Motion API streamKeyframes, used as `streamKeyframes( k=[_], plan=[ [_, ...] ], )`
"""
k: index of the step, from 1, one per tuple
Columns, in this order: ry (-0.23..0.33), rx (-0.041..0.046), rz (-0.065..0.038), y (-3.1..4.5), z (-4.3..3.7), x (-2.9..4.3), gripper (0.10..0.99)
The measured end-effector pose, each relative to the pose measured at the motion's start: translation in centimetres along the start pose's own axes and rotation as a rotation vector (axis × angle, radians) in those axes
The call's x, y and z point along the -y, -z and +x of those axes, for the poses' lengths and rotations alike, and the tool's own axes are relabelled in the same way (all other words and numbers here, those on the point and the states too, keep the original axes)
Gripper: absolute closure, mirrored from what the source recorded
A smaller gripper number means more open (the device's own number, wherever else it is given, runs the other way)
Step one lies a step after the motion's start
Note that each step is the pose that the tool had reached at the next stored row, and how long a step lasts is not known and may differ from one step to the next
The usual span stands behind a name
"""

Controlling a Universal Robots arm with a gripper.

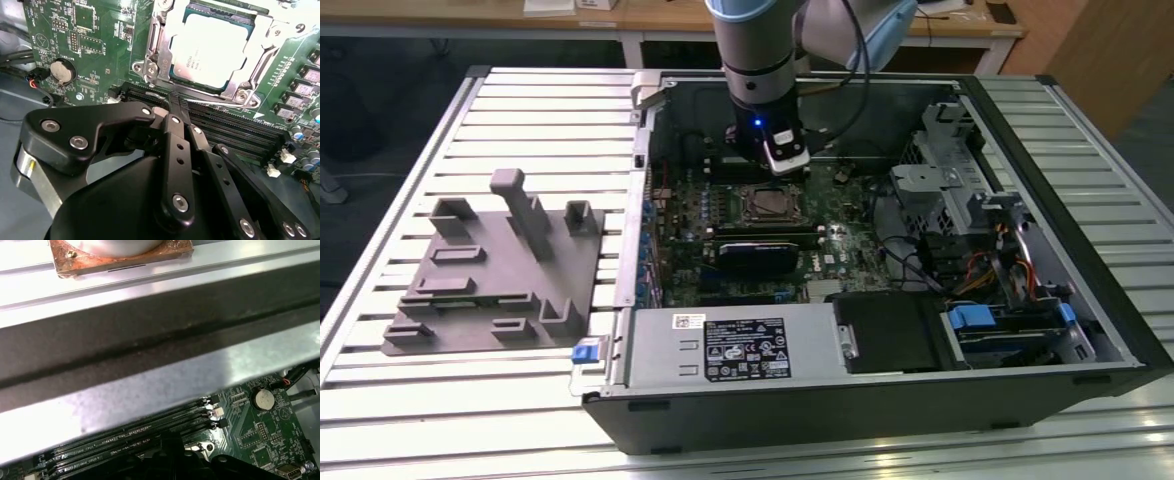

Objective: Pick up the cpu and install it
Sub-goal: 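Install the first cpu locking lever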

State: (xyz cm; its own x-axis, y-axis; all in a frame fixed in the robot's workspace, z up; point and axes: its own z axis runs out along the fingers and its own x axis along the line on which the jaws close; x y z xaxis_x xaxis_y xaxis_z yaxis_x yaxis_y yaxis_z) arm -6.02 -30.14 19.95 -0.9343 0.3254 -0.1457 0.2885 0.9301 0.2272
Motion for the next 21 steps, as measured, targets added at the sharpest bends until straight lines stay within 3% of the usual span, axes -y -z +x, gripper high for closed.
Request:
streamKeyframes(
  k=[3,13,21],
  plan=[
    [0.003,0.0049,0.015,-0.03,0.01,0.01,0.980],
    [0.005,0.0077,0.024,-0.17,0.19,-0.48,0.980],
    [0.010,0.0147,0.046,-0.32,0.27,-0.64,0.980]
  ],
)
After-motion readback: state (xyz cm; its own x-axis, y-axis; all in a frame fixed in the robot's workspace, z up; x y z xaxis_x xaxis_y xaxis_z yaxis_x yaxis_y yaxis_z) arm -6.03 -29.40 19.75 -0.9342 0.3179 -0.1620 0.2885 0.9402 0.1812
